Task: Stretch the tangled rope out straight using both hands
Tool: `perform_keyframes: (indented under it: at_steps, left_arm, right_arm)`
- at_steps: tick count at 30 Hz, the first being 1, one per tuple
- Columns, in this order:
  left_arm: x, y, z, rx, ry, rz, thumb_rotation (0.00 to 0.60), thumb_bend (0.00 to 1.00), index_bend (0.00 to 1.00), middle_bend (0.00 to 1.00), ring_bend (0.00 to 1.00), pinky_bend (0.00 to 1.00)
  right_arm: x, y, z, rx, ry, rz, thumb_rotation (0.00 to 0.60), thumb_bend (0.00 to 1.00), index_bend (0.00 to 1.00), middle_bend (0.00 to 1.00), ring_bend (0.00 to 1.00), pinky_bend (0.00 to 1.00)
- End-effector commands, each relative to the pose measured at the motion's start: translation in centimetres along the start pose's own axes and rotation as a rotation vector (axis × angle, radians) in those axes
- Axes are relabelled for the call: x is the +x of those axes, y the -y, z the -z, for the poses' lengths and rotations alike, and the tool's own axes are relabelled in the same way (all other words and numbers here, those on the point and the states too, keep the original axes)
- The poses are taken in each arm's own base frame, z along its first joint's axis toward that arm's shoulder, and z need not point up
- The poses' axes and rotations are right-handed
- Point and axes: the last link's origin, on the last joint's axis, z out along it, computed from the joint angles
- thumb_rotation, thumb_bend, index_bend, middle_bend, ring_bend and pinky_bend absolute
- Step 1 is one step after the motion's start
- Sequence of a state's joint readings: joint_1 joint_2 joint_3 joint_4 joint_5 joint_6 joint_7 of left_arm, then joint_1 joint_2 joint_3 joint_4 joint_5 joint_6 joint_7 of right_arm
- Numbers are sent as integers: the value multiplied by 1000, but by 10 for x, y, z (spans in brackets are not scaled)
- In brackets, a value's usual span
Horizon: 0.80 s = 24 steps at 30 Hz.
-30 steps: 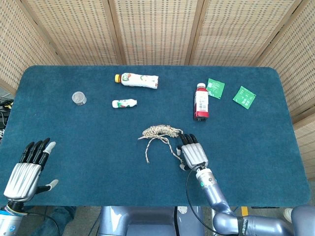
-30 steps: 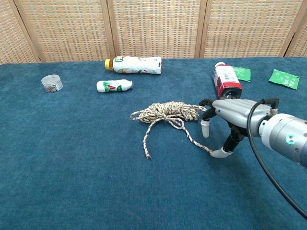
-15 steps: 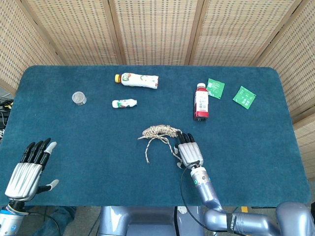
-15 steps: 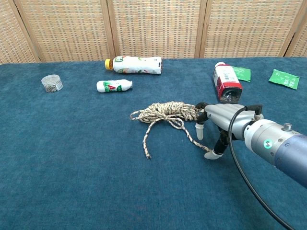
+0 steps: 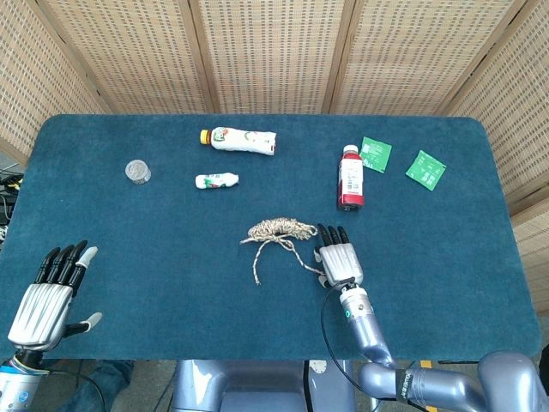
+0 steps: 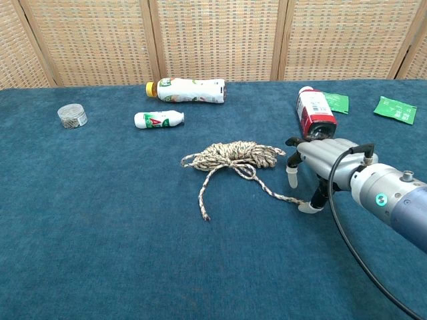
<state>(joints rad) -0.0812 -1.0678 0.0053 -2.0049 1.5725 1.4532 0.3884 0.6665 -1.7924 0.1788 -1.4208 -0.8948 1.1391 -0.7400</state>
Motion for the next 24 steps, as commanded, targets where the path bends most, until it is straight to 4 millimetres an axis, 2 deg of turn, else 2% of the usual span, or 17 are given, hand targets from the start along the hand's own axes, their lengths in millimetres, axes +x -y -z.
perform_keyframes:
  at_steps: [1, 10, 18, 24]
  left_arm:
    - [-1, 0, 0, -2, 2, -2, 600, 0, 0, 0, 0, 0]
    - [-1, -1, 0, -4, 7, -2, 600, 0, 0, 0, 0, 0]
    - [-1, 0, -1, -5, 15, 4, 600, 0, 0, 0, 0, 0]
    - [-2, -1, -1, -9, 22, 3, 600, 0, 0, 0, 0, 0]
  right_arm:
    - [2, -2, -1, -4, -9, 2, 600, 221, 476, 0, 0, 0]
    - [-1, 1, 1, 9, 34, -16, 600, 237, 506, 0, 0, 0]
    - [-2, 6, -2, 14, 40, -9, 600, 350, 527, 0, 0, 0]
    - [-4, 8, -2, 11, 53, 3, 600, 377, 528, 0, 0, 0]
